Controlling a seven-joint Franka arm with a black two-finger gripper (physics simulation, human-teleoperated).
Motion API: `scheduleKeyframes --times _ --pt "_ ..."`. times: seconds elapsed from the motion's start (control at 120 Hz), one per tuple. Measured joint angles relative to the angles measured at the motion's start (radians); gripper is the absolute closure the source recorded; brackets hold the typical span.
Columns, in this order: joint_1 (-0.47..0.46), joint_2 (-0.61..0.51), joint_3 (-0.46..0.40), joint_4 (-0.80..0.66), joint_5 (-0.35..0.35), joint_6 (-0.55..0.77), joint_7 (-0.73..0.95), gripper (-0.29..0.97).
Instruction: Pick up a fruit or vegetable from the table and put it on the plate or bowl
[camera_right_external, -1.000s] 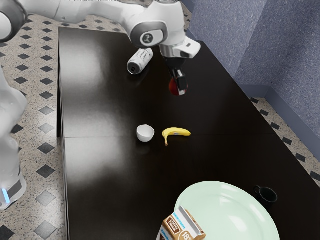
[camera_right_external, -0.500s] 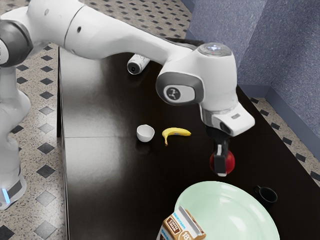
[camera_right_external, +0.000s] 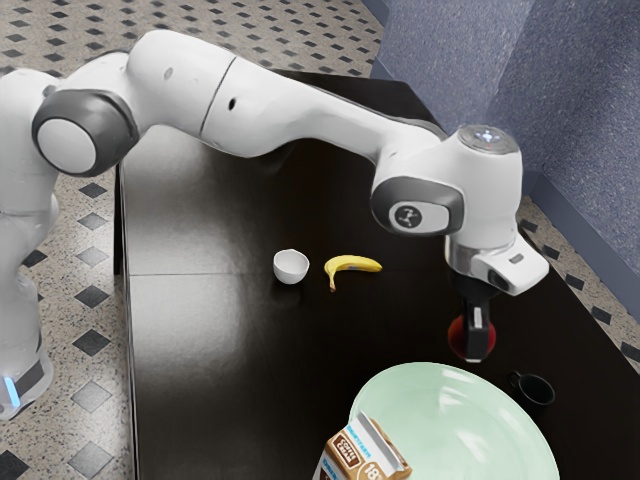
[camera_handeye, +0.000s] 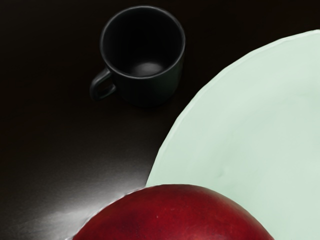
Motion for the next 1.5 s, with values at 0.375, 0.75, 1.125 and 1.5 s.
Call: scheduleKeyframes --times 0.375,0.75,1.125,1.5 --pt "0.0 0.139 -0.054 0.114 -0.002 -0.019 0.0 0.33" --pt "-0.008 0.173 -0.101 0.163 0.001 -0.009 -0.003 0.33" --pt "-0.028 0.195 -0.128 0.157 0.0 -0.01 -0.011 0.32" --pt "-0.029 0.219 -0.129 0.154 -0.008 -0.013 -0.016 0.11"
